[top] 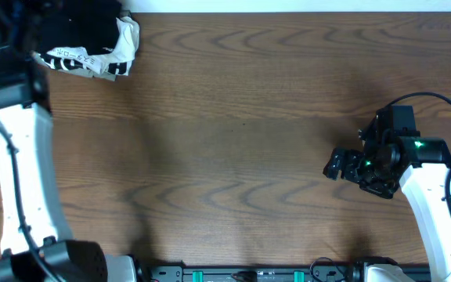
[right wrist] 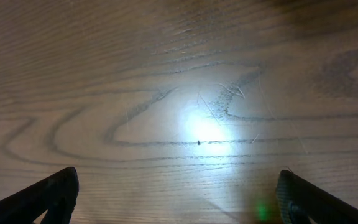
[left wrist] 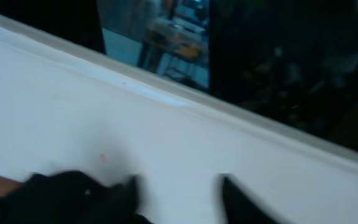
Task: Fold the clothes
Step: 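Lower the shirt onto the pile and press it down with the left gripper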
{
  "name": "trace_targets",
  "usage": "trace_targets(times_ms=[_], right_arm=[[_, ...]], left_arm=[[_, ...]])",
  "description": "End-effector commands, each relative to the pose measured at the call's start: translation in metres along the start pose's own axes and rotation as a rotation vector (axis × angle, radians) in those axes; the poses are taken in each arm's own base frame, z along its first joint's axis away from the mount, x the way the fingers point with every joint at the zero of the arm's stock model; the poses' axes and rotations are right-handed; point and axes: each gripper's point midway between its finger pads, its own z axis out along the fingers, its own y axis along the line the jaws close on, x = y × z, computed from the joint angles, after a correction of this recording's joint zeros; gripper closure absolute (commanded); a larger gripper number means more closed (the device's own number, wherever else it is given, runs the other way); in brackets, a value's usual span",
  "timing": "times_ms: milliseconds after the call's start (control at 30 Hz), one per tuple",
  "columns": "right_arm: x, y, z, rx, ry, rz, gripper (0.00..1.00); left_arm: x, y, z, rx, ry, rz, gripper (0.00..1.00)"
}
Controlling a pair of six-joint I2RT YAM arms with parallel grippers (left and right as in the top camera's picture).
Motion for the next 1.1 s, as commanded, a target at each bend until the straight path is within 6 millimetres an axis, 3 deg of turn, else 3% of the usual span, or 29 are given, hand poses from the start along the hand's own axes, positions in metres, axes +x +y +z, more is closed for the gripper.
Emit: trace_targets(times_ms=[0, 67, 200, 433, 600, 733, 800, 867, 1067], right_arm=[[0.004, 0.003, -0.001, -0.007, 0.008, -0.029, 0.01], [0.004, 0.003, -0.001, -0.007, 0.009, -0.029, 0.01], [0.002, 0.004, -0.001, -0.01, 0.0, -0.031, 0.01], [0.002, 0.003, 0.0, -0.009, 0.001, -0.031, 0.01], [0.006, 0.001, 0.003, -0.005, 0.015, -0.028, 0.01], [0.011, -0.001, 0.008, 0.0, 0.03, -0.024, 0.01], [0.013, -0.003, 0.011, 0.003, 0.037, -0.022, 0.01], [0.016, -0.004, 0.015, 0.005, 0.045, -0.021, 0.01], [0.018, -0.006, 0.018, 0.008, 0.054, -0.019, 0.01]], left_arm=[[0.013, 0.03, 0.026, -0.19, -0.036, 0.176, 0.81], [0.021, 0.031, 0.038, -0.187, -0.027, 0.226, 0.89], [0.051, 0.047, 0.067, -0.203, 0.047, 0.265, 0.91], [0.129, 0.09, 0.112, -0.245, 0.17, 0.333, 0.9], [0.186, 0.137, 0.123, -0.383, 0.273, 0.349, 0.9], [0.215, 0.15, 0.127, -0.391, 0.336, 0.368, 0.87], [0.212, 0.15, 0.129, -0.389, 0.321, 0.368, 0.87], [0.194, 0.143, 0.13, -0.38, 0.267, 0.37, 0.87], [0.122, 0.113, 0.121, -0.349, 0.089, 0.372, 0.86]])
